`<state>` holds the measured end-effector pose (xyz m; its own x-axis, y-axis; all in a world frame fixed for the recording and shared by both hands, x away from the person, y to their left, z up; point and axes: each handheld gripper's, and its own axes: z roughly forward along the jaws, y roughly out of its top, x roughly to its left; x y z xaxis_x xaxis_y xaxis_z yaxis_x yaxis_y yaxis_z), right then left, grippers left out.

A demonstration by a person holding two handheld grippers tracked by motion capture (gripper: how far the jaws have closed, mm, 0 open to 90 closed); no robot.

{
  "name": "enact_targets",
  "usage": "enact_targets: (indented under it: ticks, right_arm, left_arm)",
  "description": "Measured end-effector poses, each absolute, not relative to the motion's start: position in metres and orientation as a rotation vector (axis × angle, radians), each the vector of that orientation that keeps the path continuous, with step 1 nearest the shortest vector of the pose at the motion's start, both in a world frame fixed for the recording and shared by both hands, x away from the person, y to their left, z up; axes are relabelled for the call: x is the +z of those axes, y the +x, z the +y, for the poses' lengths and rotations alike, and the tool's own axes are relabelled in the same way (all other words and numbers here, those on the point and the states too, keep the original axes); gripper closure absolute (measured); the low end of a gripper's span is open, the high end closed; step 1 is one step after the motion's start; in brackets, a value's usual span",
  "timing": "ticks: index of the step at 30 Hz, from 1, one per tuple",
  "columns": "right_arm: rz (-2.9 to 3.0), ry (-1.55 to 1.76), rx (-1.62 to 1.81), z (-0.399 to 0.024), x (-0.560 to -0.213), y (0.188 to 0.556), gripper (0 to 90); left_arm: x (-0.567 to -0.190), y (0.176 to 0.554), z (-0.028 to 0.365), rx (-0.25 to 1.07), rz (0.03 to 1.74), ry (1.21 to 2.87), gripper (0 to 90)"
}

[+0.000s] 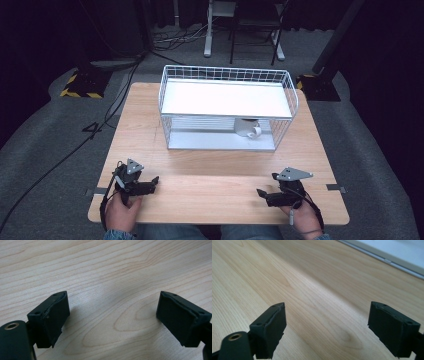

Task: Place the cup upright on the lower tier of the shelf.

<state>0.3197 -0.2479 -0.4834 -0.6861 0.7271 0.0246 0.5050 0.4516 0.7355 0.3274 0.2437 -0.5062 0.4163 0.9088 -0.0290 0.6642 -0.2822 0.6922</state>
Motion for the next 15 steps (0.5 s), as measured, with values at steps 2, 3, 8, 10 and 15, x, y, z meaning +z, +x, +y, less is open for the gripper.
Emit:
enact_targets:
  ticks: [2, 3, 8, 10, 15]
  right_arm:
    - [2.418, 1.058, 1.059, -0.247, -0.487, 0.319, 15.2]
    - [2.420, 1.056, 1.049, -0.247, -0.489, 0.319, 15.2]
    - [2.418, 1.049, 1.011, -0.245, -0.497, 0.321, 14.4]
    - [2.414, 1.050, 0.999, -0.244, -0.500, 0.322, 12.1]
    - [2.399, 1.073, 1.008, -0.242, -0.507, 0.324, 2.9]
  left_arm:
    - [-0.506, 0.328, 0.244, 0.503, 1.324, 2.048, 11.8]
    - [-0.506, 0.328, 0.244, 0.503, 1.325, 2.048, 11.8]
    - [-0.506, 0.328, 0.244, 0.503, 1.325, 2.049, 11.8]
    - [-0.506, 0.328, 0.244, 0.503, 1.326, 2.048, 11.8]
    - [-0.506, 0.328, 0.244, 0.503, 1.327, 2.048, 11.8]
